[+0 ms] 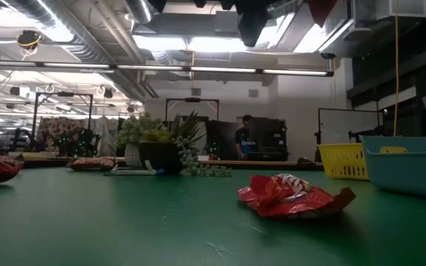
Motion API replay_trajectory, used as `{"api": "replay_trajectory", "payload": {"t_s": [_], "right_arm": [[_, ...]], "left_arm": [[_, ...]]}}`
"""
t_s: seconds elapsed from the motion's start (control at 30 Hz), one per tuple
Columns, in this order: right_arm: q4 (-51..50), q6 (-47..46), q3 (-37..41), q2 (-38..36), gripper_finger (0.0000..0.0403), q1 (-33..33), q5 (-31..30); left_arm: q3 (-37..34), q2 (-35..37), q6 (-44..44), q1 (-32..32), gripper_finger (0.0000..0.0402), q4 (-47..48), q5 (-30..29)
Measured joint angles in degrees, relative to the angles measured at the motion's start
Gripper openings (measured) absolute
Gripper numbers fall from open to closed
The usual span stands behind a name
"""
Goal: Sort candy
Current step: Put the red candy into the orange bin
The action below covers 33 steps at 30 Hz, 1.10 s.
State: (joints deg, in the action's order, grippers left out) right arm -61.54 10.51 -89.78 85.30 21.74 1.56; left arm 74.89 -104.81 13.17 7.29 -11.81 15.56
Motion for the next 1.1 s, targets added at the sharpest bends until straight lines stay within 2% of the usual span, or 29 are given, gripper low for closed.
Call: {"api": "replay_trajectory", "payload": {"t_s": [0.07,0.1,0.2,0.3,0.43,0.5,0.57,0.83,1.1], "right_arm": [[0.0,0.0,0.0,0.0,0.0019,0.0,1.0],[0.0,0.0,0.0,0.0,0.0012,0.0,1.4],[-0.1,-1.3,0.0,0.0,0.0019,0.0,3.2],[-0.5,-4.4,0.0,0.0,0.0008,-0.1,6.7],[-1.6,-11.1,0.0,0.0,0.0009,0.1,15.6],[-1.5,-15.4,0.0,0.0,0.0005,0.4,20.1],[-1.3,-18.9,0.0,0.0,0.0004,1.4,22.1],[-1.3,-34.1,0.0,0.7,0.0004,8.9,21.4],[-1.3,-45.6,0.0,6.3,0.0002,18.1,18.6]], "left_arm": [[0.0,0.0,0.0,0.0,0.0,0.1,-0.6],[0.0,0.0,0.0,0.0,0.0001,0.1,-0.9],[0.0,0.0,0.3,0.1,0.0014,0.1,-2.9],[0.0,0.0,2.1,0.1,0.0038,0.1,-7.3],[0.0,0.0,3.5,-0.1,0.0068,0.3,-14.6],[0.0,0.0,3.4,-0.2,0.0076,0.4,-16.4],[0.0,0.0,3.0,-0.1,0.008,0.3,-16.5],[0.0,0.0,2.8,-0.2,0.0081,0.7,-16.5],[0.0,0.0,2.8,0.0,0.0081,0.7,-16.4]]}}
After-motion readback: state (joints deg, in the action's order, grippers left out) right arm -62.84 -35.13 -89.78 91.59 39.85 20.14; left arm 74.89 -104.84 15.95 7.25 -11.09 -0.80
